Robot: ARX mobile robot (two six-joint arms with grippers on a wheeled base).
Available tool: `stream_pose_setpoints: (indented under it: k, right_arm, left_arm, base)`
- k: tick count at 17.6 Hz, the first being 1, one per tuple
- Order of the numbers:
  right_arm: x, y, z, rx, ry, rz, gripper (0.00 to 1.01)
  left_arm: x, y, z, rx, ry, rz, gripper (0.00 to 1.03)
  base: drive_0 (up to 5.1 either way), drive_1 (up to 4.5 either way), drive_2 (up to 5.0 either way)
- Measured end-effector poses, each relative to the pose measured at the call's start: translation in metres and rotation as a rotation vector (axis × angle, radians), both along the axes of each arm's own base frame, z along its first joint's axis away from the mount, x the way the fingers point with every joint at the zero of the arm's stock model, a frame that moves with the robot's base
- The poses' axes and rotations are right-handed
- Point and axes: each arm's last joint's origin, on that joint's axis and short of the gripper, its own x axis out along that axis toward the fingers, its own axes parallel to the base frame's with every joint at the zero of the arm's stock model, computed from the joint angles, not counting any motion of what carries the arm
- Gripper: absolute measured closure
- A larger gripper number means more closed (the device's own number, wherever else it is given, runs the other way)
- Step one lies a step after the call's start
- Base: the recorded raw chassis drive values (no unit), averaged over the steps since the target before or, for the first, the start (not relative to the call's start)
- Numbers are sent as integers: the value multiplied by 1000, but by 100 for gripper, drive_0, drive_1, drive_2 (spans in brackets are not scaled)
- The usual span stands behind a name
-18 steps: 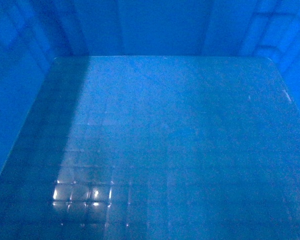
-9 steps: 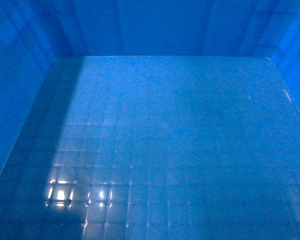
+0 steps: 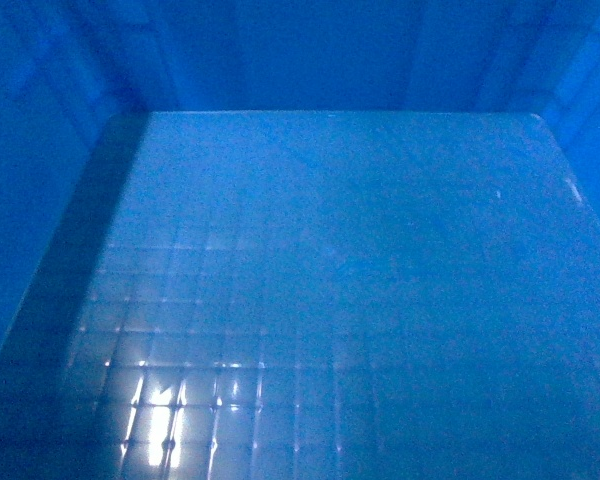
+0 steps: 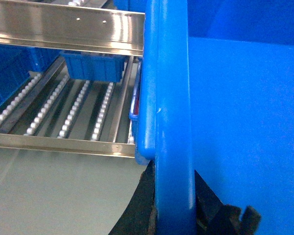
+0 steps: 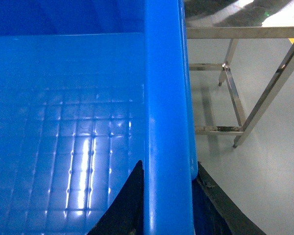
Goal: Place box next to blue box on left shelf
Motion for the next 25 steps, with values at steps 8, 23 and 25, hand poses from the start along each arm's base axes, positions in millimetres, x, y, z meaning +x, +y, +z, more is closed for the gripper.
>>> stream_pose_setpoints:
  k: [8, 23, 25]
  right_arm:
    - [0, 0, 0, 0, -1, 1, 81]
    - [0, 0, 0, 0, 1, 0, 81]
    - [0, 0, 0, 0, 2, 2, 81]
  left_arm:
    - [0, 0, 0, 0, 1, 0, 95]
    - [0, 0, 0, 1, 1, 1, 95]
    - [0, 0, 0, 0, 1, 1, 95]
  base:
    - [-491, 241, 241]
    - [-494, 238, 238]
    - [-496, 236, 236]
